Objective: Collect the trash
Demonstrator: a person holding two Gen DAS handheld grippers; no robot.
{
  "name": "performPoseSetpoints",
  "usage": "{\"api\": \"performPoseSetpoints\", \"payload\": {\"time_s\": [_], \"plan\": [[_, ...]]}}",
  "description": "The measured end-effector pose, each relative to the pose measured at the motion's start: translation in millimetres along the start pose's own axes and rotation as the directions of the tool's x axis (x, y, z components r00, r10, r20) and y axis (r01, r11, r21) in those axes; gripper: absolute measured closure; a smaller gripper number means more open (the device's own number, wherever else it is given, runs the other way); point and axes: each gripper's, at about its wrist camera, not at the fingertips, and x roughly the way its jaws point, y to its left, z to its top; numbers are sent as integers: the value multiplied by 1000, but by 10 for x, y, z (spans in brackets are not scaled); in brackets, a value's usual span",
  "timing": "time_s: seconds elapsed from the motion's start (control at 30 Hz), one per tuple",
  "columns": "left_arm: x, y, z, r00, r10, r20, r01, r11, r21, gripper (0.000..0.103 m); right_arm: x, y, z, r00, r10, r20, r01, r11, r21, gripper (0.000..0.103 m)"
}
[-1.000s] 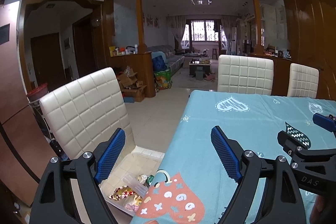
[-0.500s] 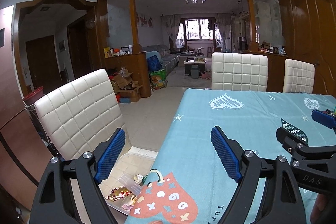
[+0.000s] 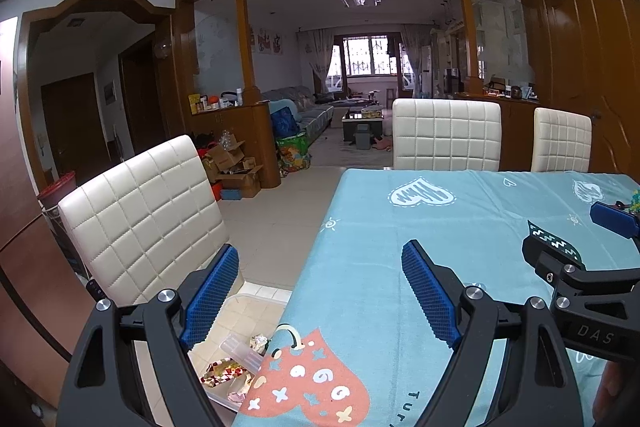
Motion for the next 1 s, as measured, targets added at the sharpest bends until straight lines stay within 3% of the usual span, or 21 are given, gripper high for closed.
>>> {"api": "performPoseSetpoints", "payload": {"time_s": [0.57,1.0], "plan": [[24,-29,8,999,-41,-9,41,999,9,21,-2,11,-12,1000,0,-3,0,1000,-6,4],[58,-38,6,999,-22,-27,22,1000,15,21,4,17,-22,1000,5,-9,-5,1000,-6,4]]}}
